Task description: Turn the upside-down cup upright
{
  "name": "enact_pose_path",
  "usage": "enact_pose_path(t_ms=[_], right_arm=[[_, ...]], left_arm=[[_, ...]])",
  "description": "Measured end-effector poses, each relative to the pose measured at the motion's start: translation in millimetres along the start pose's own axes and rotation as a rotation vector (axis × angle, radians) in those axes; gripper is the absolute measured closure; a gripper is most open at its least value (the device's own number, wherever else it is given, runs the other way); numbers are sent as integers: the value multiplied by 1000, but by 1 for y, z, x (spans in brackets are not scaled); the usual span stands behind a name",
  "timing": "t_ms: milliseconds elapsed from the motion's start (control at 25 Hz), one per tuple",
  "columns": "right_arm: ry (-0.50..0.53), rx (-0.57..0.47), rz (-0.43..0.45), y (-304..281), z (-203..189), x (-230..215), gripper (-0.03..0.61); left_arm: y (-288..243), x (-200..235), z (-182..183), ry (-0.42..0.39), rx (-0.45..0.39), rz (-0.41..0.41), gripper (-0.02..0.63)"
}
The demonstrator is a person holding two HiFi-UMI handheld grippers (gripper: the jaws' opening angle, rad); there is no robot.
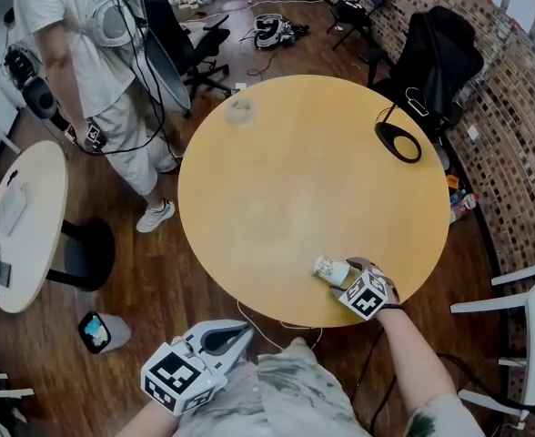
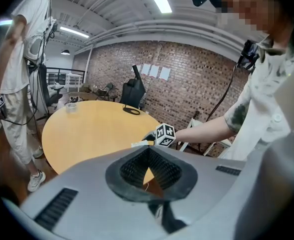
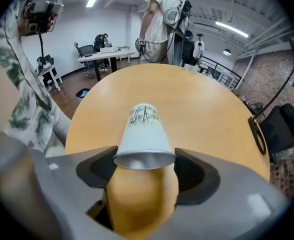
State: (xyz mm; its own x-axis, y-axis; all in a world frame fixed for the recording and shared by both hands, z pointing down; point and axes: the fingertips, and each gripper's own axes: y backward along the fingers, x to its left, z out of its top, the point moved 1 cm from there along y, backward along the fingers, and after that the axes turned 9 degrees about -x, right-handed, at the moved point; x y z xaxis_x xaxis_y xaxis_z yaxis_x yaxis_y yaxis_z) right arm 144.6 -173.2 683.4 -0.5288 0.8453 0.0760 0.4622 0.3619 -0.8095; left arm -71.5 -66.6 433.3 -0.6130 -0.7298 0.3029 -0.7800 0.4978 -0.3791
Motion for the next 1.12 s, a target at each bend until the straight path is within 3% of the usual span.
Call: enact_pose_path(t_ms=[280, 360, 600, 800, 880, 1000, 1120], right_arm=[[12, 53, 27, 2, -5, -5, 211], [7, 75, 44, 4, -4, -5, 174], [26, 152, 72, 9, 24, -2, 149], [62, 257, 100, -15, 43, -6, 206], [88, 324, 124, -27, 41, -4, 279], [102, 376, 140, -34, 40, -3, 281], [75, 345, 139, -32, 43, -5, 290]], left_arm=[[-1, 0, 3, -1, -3, 17, 606], [1, 3, 3, -1, -8, 26, 606], [8, 8, 3, 15, -25, 33, 606], [10, 13, -1, 29, -27, 43, 606], [15, 18, -4, 35, -24, 55, 606], [24, 26, -7, 49, -26, 75, 606], [31, 31, -11, 55, -25, 91, 606]])
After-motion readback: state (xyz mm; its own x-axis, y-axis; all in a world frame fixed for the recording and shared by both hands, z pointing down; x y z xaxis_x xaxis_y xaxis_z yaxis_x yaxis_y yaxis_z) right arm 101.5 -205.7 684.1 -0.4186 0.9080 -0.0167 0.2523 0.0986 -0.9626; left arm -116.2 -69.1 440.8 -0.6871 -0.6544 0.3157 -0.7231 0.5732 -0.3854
